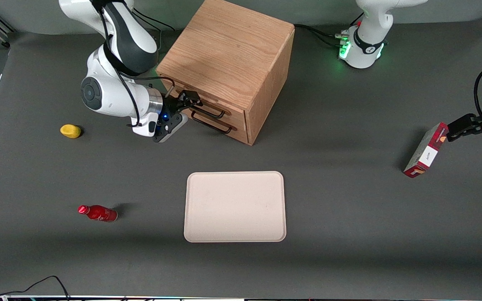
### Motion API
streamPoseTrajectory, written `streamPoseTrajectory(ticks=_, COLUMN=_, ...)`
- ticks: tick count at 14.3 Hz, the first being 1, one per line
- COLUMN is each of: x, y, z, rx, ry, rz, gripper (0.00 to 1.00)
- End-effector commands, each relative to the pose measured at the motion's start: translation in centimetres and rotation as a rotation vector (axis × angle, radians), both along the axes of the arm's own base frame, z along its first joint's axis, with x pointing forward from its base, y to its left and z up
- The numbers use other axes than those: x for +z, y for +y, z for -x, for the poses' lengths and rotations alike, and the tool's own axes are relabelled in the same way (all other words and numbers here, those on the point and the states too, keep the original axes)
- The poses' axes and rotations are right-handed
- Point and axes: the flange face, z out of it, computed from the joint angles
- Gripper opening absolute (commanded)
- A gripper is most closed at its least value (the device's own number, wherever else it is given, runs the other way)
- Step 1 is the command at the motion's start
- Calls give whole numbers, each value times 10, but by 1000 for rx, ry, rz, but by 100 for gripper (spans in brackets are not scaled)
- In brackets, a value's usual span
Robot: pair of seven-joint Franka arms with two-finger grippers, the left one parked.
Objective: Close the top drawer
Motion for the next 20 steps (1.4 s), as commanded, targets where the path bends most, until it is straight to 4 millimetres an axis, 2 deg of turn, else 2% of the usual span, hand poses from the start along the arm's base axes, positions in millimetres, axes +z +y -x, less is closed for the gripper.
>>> streamPoseTrajectory(ticks=1, x=3, y=5, z=20, rx=-13, ry=8, rz=-4, gripper=100)
streamPoseTrajectory(ticks=4, x=18, y=7, z=3, rx=-6, ry=-30, rz=-14, gripper=100)
streamPoseTrajectory(ticks=7, x=65, y=8, z=-16, rx=50, ry=-129, rz=23, gripper=100)
streamPoseTrajectory(ticks=11, x=175, y=5, z=-34, rx=16, ry=-189, rz=87, gripper=100)
streamPoseTrajectory(ticks=14, x=260, y=2, z=-21, rx=-163, ry=-210, rz=245, gripper=100)
streamPoseTrajectory(ticks=15, x=288, y=-6, z=-13, rx=-211, ry=-212, rz=307, gripper=100)
streamPoseTrajectory(ticks=17, x=338, y=-39, z=-2, rx=-279, ry=-237, rz=422, gripper=100)
streamPoseTrajectory(ticks=18, x=350, y=-72, z=-6, rx=-341, ry=-239, rz=476, gripper=100)
streamPoseTrajectory(ticks=20, x=375, y=-150, z=-8, rx=-502, ry=-241, rz=497, gripper=100)
